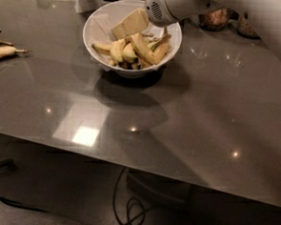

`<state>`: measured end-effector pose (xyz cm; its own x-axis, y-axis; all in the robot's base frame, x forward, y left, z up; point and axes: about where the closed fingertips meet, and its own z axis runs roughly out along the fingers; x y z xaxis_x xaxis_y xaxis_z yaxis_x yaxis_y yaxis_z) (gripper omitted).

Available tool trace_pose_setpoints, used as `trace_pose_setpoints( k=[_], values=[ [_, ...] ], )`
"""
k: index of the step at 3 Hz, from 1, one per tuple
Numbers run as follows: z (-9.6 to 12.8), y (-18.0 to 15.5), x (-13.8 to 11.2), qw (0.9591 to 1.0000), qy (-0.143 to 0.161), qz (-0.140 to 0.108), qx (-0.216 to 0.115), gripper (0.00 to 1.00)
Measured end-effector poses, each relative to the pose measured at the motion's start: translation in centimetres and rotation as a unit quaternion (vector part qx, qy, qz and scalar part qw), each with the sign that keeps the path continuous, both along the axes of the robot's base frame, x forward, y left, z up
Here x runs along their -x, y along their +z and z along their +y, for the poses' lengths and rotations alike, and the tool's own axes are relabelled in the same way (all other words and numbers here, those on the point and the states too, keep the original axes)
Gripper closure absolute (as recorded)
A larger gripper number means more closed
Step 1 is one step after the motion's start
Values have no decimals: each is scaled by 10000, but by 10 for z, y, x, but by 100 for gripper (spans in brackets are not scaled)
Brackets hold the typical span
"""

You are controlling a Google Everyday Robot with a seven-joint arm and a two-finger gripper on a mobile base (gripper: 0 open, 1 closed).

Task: Pick banana from white bowl

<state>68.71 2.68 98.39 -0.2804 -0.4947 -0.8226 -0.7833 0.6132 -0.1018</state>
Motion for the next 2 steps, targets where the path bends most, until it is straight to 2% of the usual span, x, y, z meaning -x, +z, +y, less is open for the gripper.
trace_pose_setpoints(
  k=[2],
  values=[
    [-22, -40, -12, 9978, -488, 328, 306, 2]
  ],
)
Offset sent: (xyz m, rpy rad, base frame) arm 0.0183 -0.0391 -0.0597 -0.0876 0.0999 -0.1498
